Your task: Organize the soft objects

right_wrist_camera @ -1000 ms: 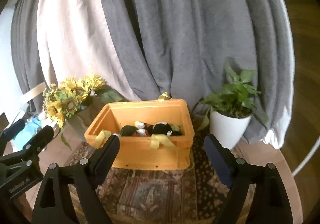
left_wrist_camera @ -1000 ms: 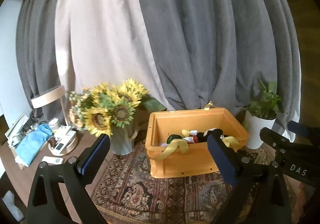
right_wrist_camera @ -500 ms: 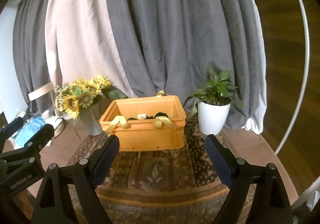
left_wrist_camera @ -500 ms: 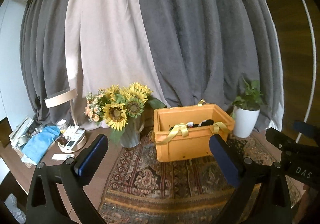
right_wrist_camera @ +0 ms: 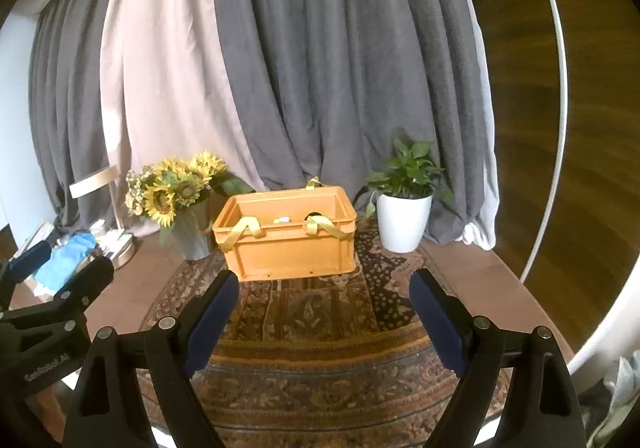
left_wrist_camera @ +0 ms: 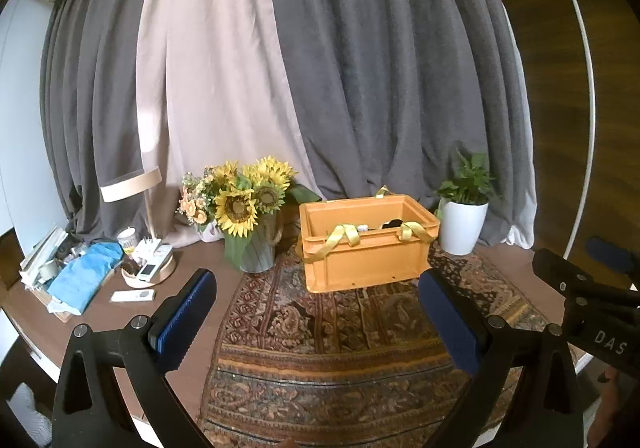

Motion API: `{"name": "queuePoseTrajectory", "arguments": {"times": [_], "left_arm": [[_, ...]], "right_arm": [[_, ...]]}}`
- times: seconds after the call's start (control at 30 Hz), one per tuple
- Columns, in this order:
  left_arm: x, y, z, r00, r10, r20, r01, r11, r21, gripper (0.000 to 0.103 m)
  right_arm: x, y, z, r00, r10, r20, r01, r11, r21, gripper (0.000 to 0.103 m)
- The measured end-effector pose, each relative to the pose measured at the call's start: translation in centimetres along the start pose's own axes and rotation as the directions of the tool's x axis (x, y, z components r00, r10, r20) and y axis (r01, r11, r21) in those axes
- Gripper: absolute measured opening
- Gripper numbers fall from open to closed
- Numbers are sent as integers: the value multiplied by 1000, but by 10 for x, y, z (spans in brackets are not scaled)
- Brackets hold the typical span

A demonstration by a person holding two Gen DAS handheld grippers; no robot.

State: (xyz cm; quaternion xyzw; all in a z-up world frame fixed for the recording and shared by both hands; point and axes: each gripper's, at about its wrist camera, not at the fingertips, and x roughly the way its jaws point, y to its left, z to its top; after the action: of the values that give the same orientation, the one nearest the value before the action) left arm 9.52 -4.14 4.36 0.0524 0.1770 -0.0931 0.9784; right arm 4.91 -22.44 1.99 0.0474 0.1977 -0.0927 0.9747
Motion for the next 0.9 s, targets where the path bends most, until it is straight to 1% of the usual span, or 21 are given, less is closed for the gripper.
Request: {"name": "queuePoseTrajectory", "arguments": {"times": [0.2,0.37,0.63,0.9], "left_arm": [[-24,-7,-6,1000,-1,14,1,1000,4,103],[-45,-15,-10,999,16,29,-16,1000,4,103],[-77,-33,-20,999,36,23,-36,999,-18,103],[-103,-40,-30,998,58,30,-57,998,-24,103]], "right_arm": [[-25,-5,-5,1000,-6,17,6,1000,-14,88],[-46,-15,-7,999,5,38,-4,1000,-30,88],[-71,-34,-16,999,43,32,-42,998,-38,88],[-93,-37,-23,997,65,32,-63,997,-47,88]]}}
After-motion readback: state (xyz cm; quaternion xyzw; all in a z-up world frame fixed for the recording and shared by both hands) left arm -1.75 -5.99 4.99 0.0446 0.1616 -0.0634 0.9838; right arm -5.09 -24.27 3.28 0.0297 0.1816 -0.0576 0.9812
